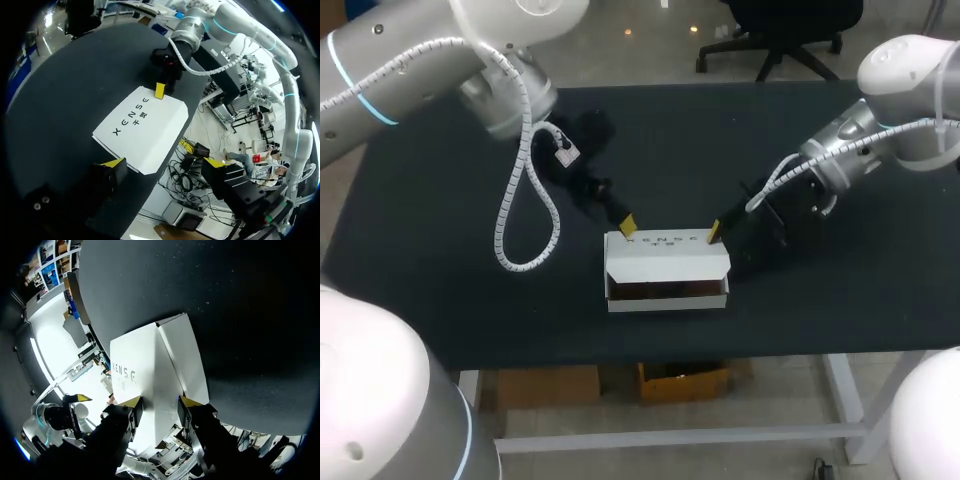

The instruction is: Assemble the packaging by folding the flat box into shape, placing the metal phone stand inside, and closing the box properly

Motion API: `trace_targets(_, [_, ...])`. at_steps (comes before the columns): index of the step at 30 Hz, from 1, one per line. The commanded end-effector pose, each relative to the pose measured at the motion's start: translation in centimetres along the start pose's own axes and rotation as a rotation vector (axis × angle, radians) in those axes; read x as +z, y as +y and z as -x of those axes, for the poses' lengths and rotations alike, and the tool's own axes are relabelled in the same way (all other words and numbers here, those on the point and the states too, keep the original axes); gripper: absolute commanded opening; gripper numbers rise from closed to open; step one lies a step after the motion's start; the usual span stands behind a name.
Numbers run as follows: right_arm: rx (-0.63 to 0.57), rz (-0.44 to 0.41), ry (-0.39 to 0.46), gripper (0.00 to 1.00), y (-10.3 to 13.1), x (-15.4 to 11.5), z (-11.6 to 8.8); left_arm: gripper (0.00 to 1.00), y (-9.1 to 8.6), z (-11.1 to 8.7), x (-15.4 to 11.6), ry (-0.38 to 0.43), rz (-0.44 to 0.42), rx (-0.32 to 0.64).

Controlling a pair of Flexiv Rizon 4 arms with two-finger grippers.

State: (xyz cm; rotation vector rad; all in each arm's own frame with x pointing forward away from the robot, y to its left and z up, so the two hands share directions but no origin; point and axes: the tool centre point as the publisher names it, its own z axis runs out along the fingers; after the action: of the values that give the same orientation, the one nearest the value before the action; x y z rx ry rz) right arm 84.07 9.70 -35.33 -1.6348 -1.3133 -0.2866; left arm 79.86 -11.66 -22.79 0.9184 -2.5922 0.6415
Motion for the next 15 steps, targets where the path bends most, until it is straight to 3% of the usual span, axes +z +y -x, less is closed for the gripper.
trace_targets(1, [0.000,-0.002,0.000,0.43,0.0,0.0,0.0,1.00,-1.3,-0.4,0.3,-0.066,0.044,0.086])
trace_targets(8, [0.000,-0.002,0.000,0.43,0.0,0.0,0.0,1.00,-2.4,0.7,0.9,-0.163,0.079,0.234])
trace_targets(9, [0.000,-0.002,0.000,0.43,0.0,0.0,0.0,1.00,-2.6,0.7,1.0,-0.160,0.078,0.293])
trace_targets(15, [0.000,-0.002,0.000,0.43,0.0,0.0,0.0,1.00,-2.8,0.5,1.9,-0.220,0.114,0.429])
